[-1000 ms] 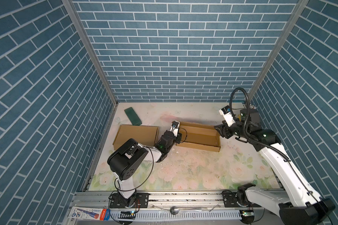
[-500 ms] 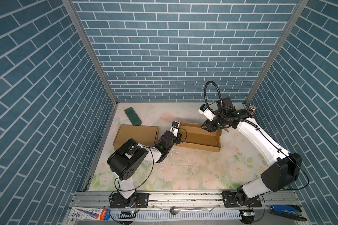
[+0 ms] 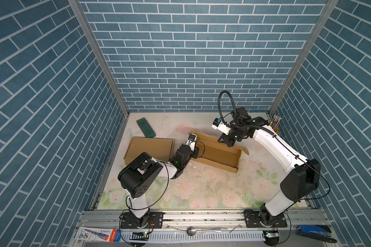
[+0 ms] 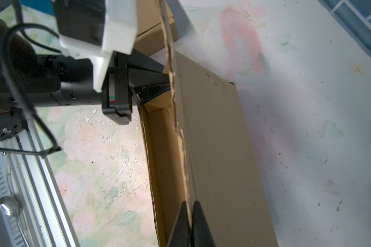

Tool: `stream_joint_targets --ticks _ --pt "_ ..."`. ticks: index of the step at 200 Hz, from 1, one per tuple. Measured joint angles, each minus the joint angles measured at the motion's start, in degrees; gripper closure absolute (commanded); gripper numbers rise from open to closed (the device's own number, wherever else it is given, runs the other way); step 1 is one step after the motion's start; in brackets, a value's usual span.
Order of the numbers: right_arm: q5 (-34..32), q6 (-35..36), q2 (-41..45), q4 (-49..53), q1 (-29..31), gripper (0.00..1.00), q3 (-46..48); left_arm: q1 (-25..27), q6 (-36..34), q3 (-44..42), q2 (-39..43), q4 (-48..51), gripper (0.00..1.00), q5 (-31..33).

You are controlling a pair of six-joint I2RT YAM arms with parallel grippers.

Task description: Fold the paper box

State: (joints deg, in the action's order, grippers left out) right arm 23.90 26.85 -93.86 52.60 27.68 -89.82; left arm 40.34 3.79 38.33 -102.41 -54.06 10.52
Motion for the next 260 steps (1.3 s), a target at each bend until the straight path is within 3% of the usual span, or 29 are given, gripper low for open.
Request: stream_joint_targets --ticks 40,78,103,154,183,215,260 --pt "1.75 0.57 0.5 -0.24 0.37 0.99 2.1 0.0 0.04 -1.25 0.94 0.94 0.97 -0.04" --pt "3.85 0.37 2.27 -2.84 0.61 1.0 7.04 0.17 0.04 -4.04 4.55 4.28 0.85 0.13" --pt "3.98 -0.79 2.62 -5.09 0.68 1.0 10.03 0.2 -0.07 -6.19 10.73 7.78 0.76 0.85" --pt "4.17 -1.68 4.74 -10.32 1.6 1.0 15.69 0.22 -0.37 -10.05 27.76 14.21 0.7 4.35" --pt "3.45 -2.16 6.8 -14.4 2.58 1.0 20.22 0.17 -2.05 -9.86 35.52 20.76 0.59 6.01" --pt "2.95 -2.45 8.07 -18.25 3.78 1.0 24.5 -2.01 -3.08 -4.59 37.97 29.83 0.46 4.96" --pt "1.86 -2.49 8.37 -21.18 5.95 1.0 27.58 -7.78 -1.51 9.03 32.02 41.83 0.44 -2.12"
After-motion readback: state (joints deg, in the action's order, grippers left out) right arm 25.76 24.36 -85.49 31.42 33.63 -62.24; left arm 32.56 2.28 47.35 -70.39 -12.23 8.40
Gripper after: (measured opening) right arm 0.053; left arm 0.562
